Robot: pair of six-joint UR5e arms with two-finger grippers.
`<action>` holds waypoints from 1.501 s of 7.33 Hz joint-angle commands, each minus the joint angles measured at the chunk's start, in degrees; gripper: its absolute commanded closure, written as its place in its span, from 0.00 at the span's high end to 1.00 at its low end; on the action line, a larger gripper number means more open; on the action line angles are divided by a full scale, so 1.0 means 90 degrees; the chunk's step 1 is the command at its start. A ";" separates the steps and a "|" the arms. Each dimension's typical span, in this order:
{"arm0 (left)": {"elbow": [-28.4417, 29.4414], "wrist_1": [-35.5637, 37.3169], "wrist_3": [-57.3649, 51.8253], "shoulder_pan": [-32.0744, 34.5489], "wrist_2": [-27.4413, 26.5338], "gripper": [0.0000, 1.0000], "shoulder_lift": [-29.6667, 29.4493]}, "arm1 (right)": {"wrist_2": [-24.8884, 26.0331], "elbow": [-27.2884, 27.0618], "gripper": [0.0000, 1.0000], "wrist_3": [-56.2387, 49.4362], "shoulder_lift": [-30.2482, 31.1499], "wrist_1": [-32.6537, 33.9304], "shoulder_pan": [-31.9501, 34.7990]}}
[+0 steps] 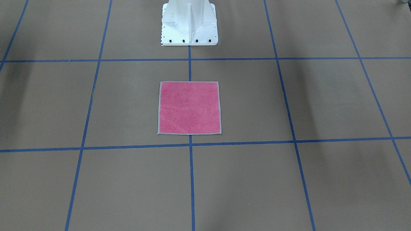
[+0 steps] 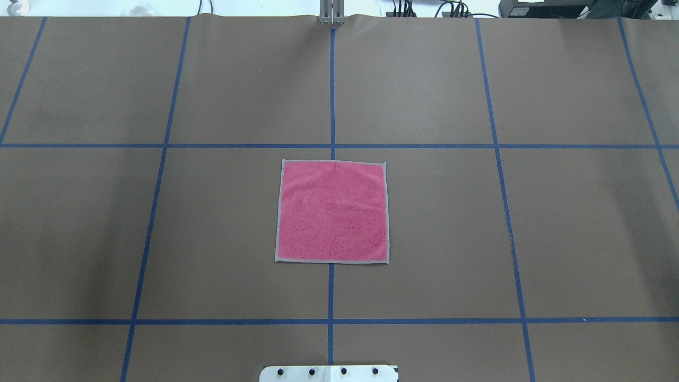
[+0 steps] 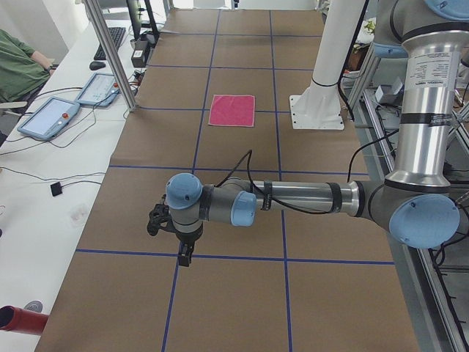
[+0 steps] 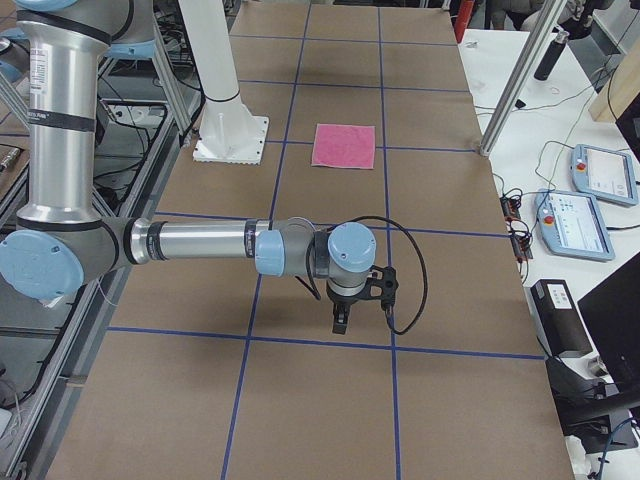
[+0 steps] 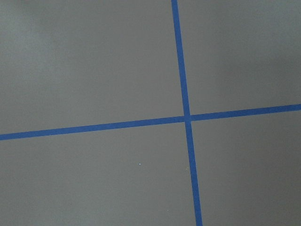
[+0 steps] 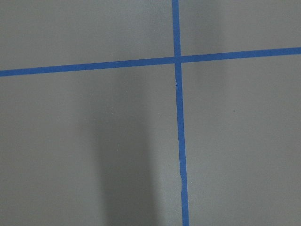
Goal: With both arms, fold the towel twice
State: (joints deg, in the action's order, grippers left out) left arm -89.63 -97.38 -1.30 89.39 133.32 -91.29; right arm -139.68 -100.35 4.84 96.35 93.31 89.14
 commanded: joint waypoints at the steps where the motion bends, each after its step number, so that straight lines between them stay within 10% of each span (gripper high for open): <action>1: -0.0012 -0.0853 0.0046 -0.0466 0.0283 1.00 -0.0042 | -0.0027 -0.0109 1.00 0.0028 -0.0099 -0.0200 -0.0012; 5: -0.0548 -0.1475 0.2041 -0.0860 0.0323 1.00 -0.0762 | -0.0027 0.0036 1.00 0.0261 -0.1066 -0.0817 -0.0324; 8: -0.0569 -0.2427 0.5932 -0.2017 0.0831 1.00 -0.1222 | -0.0525 0.0008 1.00 0.1274 -0.1145 -0.0983 -0.0742; 11: -0.0607 -0.3523 0.9167 -0.3762 -0.0490 1.00 -0.1826 | -0.0496 0.0017 1.00 0.3727 -0.1184 -0.2674 -0.1697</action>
State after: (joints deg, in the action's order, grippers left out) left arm -94.98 -125.31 69.31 62.93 134.87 -105.27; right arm -144.25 -100.26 26.97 85.85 77.00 77.67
